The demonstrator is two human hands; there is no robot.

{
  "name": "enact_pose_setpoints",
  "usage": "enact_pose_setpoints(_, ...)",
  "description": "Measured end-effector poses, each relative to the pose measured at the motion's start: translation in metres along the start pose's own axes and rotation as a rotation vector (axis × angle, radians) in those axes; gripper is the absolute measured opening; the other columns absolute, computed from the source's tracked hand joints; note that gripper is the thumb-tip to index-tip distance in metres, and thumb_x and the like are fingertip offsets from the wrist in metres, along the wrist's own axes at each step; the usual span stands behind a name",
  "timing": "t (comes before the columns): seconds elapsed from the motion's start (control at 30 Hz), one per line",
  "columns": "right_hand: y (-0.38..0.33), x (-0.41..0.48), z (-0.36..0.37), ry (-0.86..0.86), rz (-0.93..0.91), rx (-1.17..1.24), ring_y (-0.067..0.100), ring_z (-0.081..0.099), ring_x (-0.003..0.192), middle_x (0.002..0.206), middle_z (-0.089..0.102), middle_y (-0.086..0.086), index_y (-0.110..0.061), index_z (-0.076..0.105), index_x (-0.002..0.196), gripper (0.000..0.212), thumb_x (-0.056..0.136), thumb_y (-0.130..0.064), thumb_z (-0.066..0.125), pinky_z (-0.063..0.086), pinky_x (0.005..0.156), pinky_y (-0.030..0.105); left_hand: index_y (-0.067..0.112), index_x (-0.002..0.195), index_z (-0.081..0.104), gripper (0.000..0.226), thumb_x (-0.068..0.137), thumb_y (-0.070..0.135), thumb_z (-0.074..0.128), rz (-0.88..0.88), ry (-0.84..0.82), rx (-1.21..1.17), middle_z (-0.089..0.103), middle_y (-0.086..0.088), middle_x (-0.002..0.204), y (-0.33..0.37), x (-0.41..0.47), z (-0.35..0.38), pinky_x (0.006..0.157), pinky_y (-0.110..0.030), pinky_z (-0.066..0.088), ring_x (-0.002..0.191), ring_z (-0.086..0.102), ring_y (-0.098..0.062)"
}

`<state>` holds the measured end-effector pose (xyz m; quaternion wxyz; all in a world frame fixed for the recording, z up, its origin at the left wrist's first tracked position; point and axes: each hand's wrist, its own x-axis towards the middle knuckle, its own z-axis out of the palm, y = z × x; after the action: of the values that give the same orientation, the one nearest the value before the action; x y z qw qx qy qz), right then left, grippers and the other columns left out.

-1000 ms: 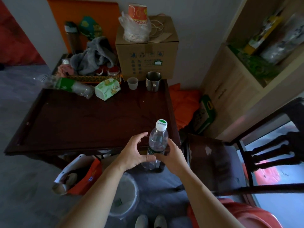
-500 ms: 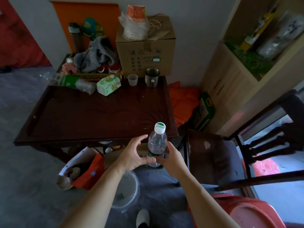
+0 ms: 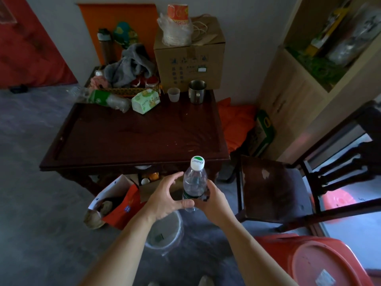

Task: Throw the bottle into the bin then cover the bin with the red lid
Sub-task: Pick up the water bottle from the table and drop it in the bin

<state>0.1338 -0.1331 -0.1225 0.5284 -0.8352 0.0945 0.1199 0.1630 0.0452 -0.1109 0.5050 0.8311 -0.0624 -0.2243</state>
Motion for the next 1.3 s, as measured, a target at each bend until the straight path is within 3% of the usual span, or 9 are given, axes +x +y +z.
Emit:
enact_pose_setpoints(0.17, -0.007, -0.005, 0.042, 0.024, 0.030, -0.025, 0.005, 0.061, 0.092, 0.099, 0.063, -0.017, -0.027, 0.055, 0.118, 0.055, 0.071, -0.029, 0.083, 0.051, 0.084, 0.022, 0.033, 0.144, 0.036, 0.124, 0.036, 0.081, 0.073, 0.000, -0.011, -0.024, 0.035, 0.006, 0.151, -0.027, -0.017, -0.031, 0.106, -0.030, 0.031, 0.136, 0.035, -0.009)
enact_pose_setpoints(0.33, -0.022, -0.013, 0.111, -0.015, 0.053, -0.003, 0.003, 0.060, 0.091, 0.099, 0.062, -0.019, -0.029, 0.053, 0.118, 0.056, 0.071, -0.032, 0.083, 0.045, 0.075, 0.015, 0.035, 0.142, 0.038, 0.119, 0.038, 0.080, 0.074, -0.027, 0.014, -0.037, 0.035, 0.006, 0.150, -0.071, -0.045, -0.082, 0.105, -0.028, 0.034, 0.136, 0.036, -0.010)
enact_pose_setpoints(0.47, -0.028, -0.018, 0.156, -0.021, 0.080, -0.004, 0.007, 0.061, 0.095, 0.103, 0.063, -0.016, -0.026, 0.053, 0.123, 0.061, 0.070, -0.035, 0.084, 0.049, 0.083, 0.023, 0.039, 0.139, 0.037, 0.114, 0.039, 0.078, 0.074, -0.050, 0.007, -0.043, 0.034, 0.005, 0.150, -0.104, -0.065, -0.113, 0.101, -0.027, 0.034, 0.135, 0.036, -0.009)
enact_pose_setpoints(0.63, -0.026, -0.021, 0.182, -0.032, 0.113, -0.021, 0.001, 0.059, 0.089, 0.096, 0.061, -0.019, -0.026, 0.054, 0.122, 0.060, 0.070, -0.033, 0.084, 0.048, 0.079, 0.019, 0.038, 0.141, 0.036, 0.115, 0.040, 0.077, 0.075, -0.088, 0.005, -0.054, 0.035, 0.002, 0.149, -0.127, -0.076, -0.128, 0.105, -0.029, 0.035, 0.137, 0.034, -0.010)
enact_pose_setpoints(0.77, -0.015, -0.014, 0.189, -0.062, 0.130, -0.039, 0.006, 0.060, 0.095, 0.105, 0.062, -0.015, -0.024, 0.053, 0.126, 0.062, 0.072, -0.030, 0.083, 0.045, 0.079, 0.019, 0.039, 0.140, 0.036, 0.115, 0.039, 0.079, 0.074, -0.103, 0.009, -0.069, 0.038, 0.001, 0.148, -0.135, -0.073, -0.128, 0.105, -0.029, 0.034, 0.137, 0.034, -0.009)
enact_pose_setpoints(0.9, 0.010, -0.001, 0.201, -0.086, 0.162, -0.036, 0.008, 0.061, 0.101, 0.118, 0.064, -0.008, -0.024, 0.051, 0.129, 0.066, 0.072, -0.031, 0.082, 0.049, 0.084, 0.021, 0.038, 0.140, 0.037, 0.115, 0.040, 0.080, 0.074, -0.115, 0.040, -0.095, 0.039, 0.005, 0.148, -0.155, -0.063, -0.119, 0.108, -0.030, 0.035, 0.137, 0.035, -0.008)
enact_pose_setpoints(1.03, 0.055, 0.022, 0.224, -0.059, 0.189, -0.003, 0.008, 0.060, 0.100, 0.119, 0.063, -0.007, -0.024, 0.050, 0.130, 0.065, 0.074, -0.028, 0.081, 0.048, 0.082, 0.021, 0.036, 0.141, 0.037, 0.115, 0.041, 0.081, 0.072, -0.121, 0.033, -0.094, 0.038, 0.008, 0.149, -0.202, -0.038, -0.096, 0.110, -0.033, 0.036, 0.136, 0.037, -0.009)
enact_pose_setpoints(1.17, 0.114, 0.051, 0.256, -0.003, 0.230, 0.035, 0.009, 0.062, 0.102, 0.118, 0.064, -0.008, -0.027, 0.050, 0.129, 0.064, 0.074, -0.028, 0.081, 0.054, 0.089, 0.032, 0.033, 0.142, 0.038, 0.118, 0.039, 0.083, 0.070, -0.137, 0.030, -0.110, 0.038, 0.009, 0.149, -0.267, -0.006, -0.070, 0.105, -0.029, 0.035, 0.136, 0.037, -0.010)
enact_pose_setpoints(1.3, 0.182, 0.084, 0.292, 0.053, 0.251, 0.042, 0.013, 0.062, 0.107, 0.121, 0.061, -0.009, -0.031, 0.045, 0.131, 0.068, 0.073, -0.027, 0.081, 0.054, 0.093, 0.039, 0.043, 0.134, 0.039, 0.107, 0.039, 0.080, 0.073, -0.139, 0.042, -0.182, 0.039, 0.010, 0.147, -0.341, 0.027, -0.046, 0.098, -0.021, 0.037, 0.134, 0.038, -0.009)
